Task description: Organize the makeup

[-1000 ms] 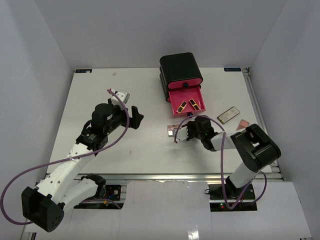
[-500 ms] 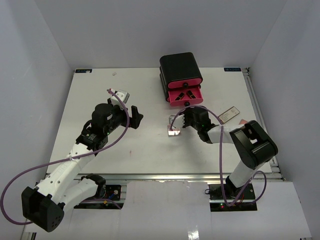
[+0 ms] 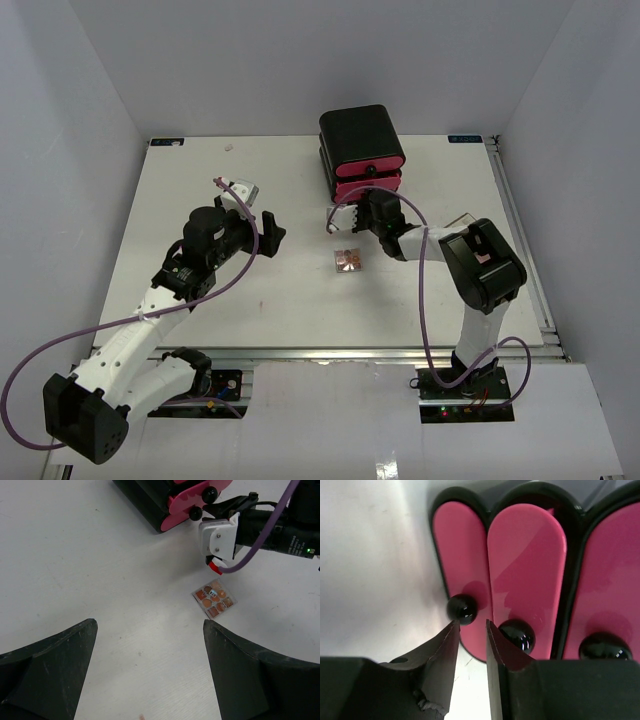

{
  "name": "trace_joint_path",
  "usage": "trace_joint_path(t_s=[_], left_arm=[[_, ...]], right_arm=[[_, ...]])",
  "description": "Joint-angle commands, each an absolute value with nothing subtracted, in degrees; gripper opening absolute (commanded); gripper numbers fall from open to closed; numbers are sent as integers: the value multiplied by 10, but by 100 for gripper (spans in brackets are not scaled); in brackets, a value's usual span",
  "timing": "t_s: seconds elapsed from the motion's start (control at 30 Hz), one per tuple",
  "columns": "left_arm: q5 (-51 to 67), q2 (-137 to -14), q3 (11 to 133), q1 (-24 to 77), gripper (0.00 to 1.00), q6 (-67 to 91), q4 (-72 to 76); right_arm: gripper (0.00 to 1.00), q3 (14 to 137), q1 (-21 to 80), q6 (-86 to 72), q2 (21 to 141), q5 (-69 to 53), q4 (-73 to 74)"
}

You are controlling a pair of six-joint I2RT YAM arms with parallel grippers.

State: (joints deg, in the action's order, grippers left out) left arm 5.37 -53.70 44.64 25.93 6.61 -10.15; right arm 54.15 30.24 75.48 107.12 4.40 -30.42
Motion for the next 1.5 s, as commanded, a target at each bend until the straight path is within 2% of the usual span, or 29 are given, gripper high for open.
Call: trace_joint_path(t_s=[0.0, 0.23, 0.53, 0.7, 0.9, 1.07, 1.17, 1.47], left_arm=[[54, -533, 447, 253, 98, 61, -92], [55, -538, 447, 251, 98, 61, -91], [56, -539, 446, 249, 98, 61, -91], [61, -539, 447, 248, 98, 62, -91], [63, -539, 447, 248, 98, 62, -91], [62, -541, 446, 248, 98, 62, -90], [63, -544, 446, 248, 98, 62, -90], [69, -554, 446, 245, 98, 64, -87]], right_arm=[[36, 613, 284, 712, 1094, 32, -275], [38, 698, 260, 662, 1119, -46, -141], [38, 667, 254, 640, 1061, -177, -54], [40, 635, 251, 595, 1013, -209, -40], [44, 615, 231, 464, 958, -254, -38], [48, 599, 184, 270, 936, -338, -50], [48, 575, 153, 166, 925, -374, -105], [52, 505, 112, -65, 944, -341, -252]])
